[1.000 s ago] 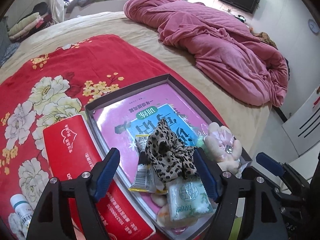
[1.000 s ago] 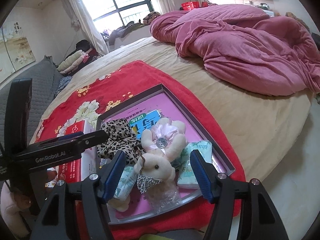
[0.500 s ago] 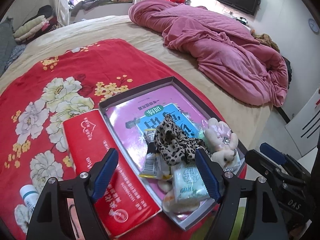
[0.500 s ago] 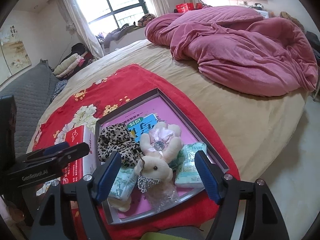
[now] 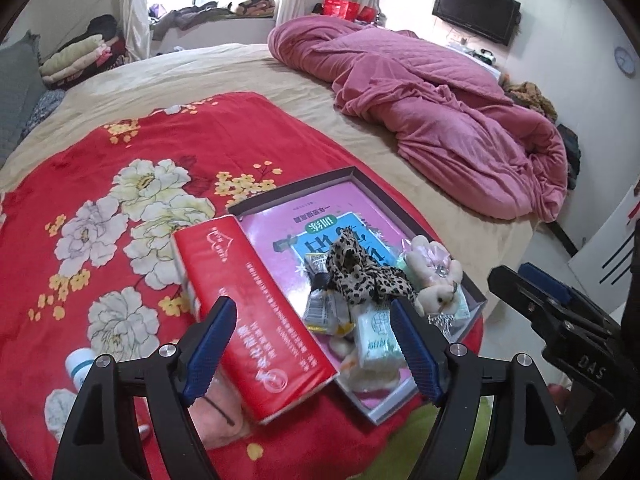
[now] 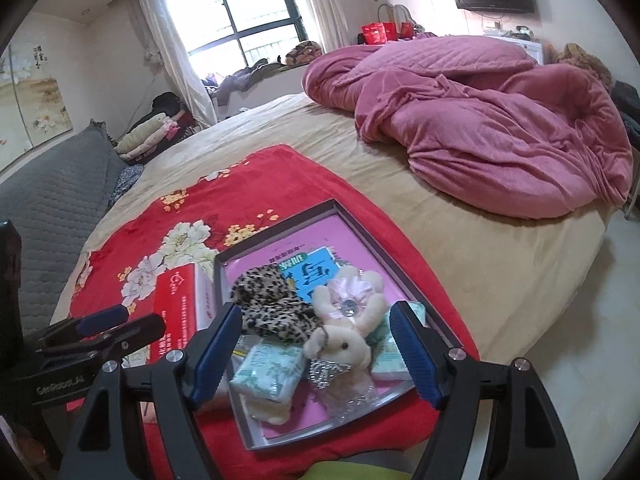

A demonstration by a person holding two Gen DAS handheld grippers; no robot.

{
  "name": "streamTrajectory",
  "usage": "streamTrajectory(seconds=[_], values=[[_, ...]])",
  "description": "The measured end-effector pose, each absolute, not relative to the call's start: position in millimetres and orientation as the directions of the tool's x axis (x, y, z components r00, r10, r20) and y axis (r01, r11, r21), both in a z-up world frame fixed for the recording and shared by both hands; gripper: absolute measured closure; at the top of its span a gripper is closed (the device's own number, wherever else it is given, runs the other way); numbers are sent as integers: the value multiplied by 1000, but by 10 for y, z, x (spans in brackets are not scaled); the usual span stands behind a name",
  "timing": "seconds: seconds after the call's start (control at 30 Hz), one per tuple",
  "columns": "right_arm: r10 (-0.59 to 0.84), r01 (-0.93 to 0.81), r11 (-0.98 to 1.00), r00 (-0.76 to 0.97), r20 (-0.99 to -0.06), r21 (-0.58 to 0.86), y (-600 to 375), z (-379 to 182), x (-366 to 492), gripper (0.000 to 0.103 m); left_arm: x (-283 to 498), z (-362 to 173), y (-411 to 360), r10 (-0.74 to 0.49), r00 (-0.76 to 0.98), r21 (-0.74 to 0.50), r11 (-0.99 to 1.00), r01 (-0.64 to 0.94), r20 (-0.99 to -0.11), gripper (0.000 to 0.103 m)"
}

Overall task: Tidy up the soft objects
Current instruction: 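Move both open tools back over the remaining items beside the tray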

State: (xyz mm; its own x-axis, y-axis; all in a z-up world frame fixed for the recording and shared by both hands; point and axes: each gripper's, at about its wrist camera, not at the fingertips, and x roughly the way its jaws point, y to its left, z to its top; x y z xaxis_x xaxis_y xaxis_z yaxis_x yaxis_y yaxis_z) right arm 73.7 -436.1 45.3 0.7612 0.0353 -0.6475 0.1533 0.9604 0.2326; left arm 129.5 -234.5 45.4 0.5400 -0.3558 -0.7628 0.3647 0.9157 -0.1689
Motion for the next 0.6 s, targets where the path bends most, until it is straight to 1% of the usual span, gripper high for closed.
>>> streamTrajectory(seconds=[0.23,0.6], values=[[65,102,969,778,-625,227,-4108,614,712,27,1142,550,-2046,-314,559,-148,935,322,-768,23],[113,-20,987,785,-610,157,-3493,845,632,27,916,664,-1475,-286,586,-156,952,262,-758,23]])
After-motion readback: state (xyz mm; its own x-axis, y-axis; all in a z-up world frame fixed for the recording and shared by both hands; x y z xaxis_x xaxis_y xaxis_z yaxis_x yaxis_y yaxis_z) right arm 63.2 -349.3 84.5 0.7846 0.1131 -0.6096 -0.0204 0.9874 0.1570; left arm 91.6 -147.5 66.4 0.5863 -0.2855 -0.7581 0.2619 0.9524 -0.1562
